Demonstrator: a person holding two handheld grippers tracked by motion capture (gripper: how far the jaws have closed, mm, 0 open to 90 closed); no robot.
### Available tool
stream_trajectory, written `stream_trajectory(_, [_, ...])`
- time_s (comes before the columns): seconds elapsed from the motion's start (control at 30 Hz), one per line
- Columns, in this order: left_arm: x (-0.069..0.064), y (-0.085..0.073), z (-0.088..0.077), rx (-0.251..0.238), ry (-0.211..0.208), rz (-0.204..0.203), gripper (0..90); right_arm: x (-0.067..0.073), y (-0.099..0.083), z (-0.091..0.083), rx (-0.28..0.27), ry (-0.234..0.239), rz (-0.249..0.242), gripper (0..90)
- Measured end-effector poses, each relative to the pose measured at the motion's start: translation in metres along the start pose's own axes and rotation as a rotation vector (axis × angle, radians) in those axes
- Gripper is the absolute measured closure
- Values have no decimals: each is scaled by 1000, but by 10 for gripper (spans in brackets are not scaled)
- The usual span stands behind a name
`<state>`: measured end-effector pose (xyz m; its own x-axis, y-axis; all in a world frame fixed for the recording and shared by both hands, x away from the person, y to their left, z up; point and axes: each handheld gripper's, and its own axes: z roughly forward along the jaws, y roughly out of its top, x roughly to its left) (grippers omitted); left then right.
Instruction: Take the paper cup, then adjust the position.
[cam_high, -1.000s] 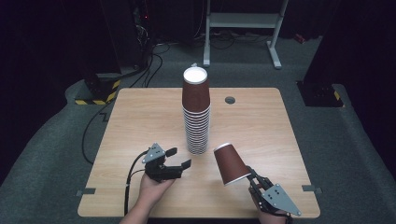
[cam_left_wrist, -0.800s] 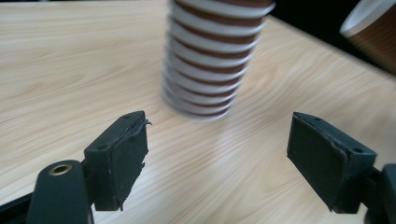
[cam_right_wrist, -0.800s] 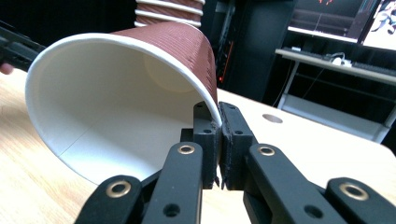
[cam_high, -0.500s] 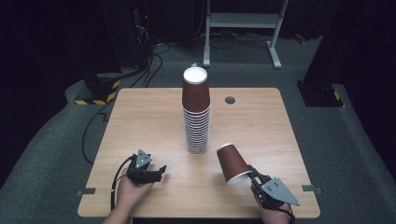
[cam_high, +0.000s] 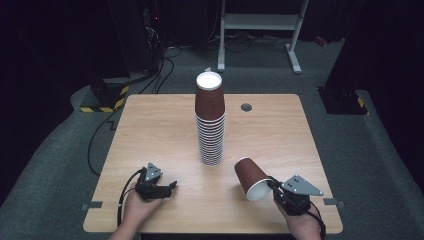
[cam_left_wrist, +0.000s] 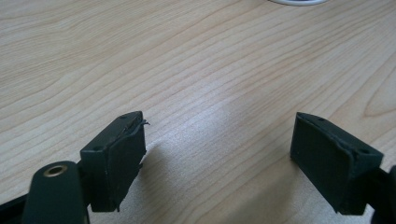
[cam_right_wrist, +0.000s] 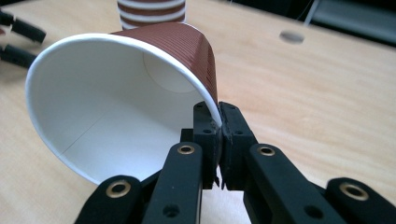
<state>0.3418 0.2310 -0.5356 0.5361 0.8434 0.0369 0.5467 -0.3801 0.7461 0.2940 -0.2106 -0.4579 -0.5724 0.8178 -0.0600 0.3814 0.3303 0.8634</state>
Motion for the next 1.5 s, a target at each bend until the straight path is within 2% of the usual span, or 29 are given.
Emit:
stream_trajectory(0.07, [-1,0,0,-1,-2,8,192,-2,5,0,47,3,6,860])
stream_trajectory(0.2, [-1,-1,-1,-6,-1,12,197,-7,14,1,140,11,-17,861])
stream_trajectory(0.37, [0,-1,-1,2,13,-1,199,-16,28,2,252,26,-4,860])
stream_trajectory(0.4, [0,-1,-1,3,11,-3,199,-19,33,3,297,38,0,860])
stream_trajectory(0.5, [0,-1,-1,4,9,-5,204,-23,39,7,367,39,-17,860])
stream_trajectory(0.63, [0,-1,-1,3,9,-7,206,-31,51,12,490,78,4,860])
stream_trajectory(0.73, [0,-1,-1,-1,2,-10,215,-37,59,13,559,81,-5,860])
stream_trajectory(0.9, [0,-1,-1,-1,2,-7,224,-46,67,12,626,79,24,860])
stream_trajectory(1.0, [0,-1,-1,0,-2,-13,225,-49,71,11,661,90,22,860])
stream_trajectory(1.33, [3,-1,0,6,-10,-27,239,-51,81,8,724,111,53,860])
stream_trajectory(1.4, [3,0,0,9,-13,-29,239,-51,81,8,722,110,35,860])
stream_trajectory(1.5, [3,0,0,5,-11,-24,240,-51,82,7,730,103,35,860])
